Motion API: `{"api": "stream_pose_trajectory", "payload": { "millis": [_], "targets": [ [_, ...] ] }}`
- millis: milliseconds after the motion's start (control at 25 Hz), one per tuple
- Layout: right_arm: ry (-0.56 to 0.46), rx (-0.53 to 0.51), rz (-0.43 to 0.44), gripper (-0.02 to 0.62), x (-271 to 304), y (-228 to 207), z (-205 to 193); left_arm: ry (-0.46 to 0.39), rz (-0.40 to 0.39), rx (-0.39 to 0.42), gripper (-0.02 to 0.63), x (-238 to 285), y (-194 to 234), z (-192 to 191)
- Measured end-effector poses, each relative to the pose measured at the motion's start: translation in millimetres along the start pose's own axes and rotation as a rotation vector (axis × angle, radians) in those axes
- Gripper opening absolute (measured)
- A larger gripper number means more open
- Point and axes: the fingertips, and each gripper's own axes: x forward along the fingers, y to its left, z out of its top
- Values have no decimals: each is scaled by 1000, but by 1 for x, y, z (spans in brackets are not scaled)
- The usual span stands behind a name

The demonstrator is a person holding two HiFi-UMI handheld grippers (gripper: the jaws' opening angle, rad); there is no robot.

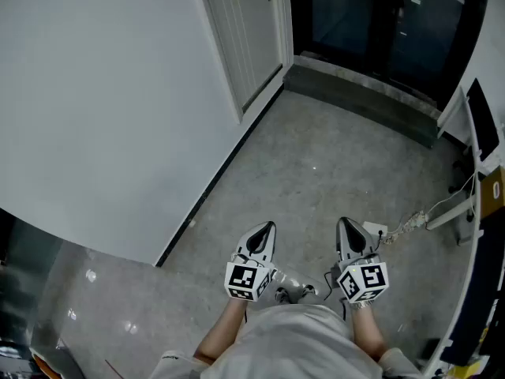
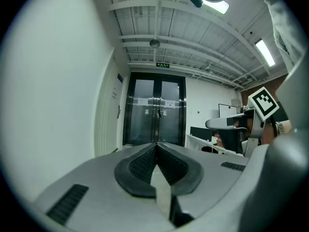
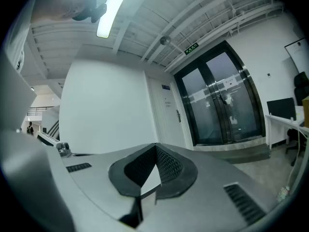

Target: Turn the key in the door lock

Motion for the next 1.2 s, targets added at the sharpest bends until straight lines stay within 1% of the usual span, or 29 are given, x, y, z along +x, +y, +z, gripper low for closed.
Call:
{"api": "stream_pose_trajectory", "payload": {
  "millis": [120, 200, 360, 440, 600, 760, 880, 1000, 1200],
  "targets": [
    [-6, -10, 30, -11, 4, -8, 10, -32, 55, -6, 9, 5, -3, 13],
    [-11, -13, 42, -11, 3, -11, 18, -53, 75, -20, 9, 4, -8, 22],
    [-31, -45, 70, -11, 1, -12, 34, -68, 84, -23, 9, 8, -22, 28],
    [-31, -51, 80, -9, 0, -16, 35, -72, 87, -31, 9, 10, -30, 27],
    [-22, -39, 76, -9, -6, -26, 32, -56, 93, -28, 9, 10, -41, 22],
    [-61, -31, 81, -11, -11, -35, 38, -50, 107, -22, 9, 16, -44, 20],
    [-47, -47, 74, -11, -14, -46, 38, -62, 103, -8, 9, 24, -56, 27],
    [-34, -37, 72, -11, -17, -60, 40, -76, 99, -1, 9, 34, -70, 33],
    [-14, -53, 72, -11, -23, -77, 33, -66, 115, -11, 9, 43, -84, 22]
  ]
}}
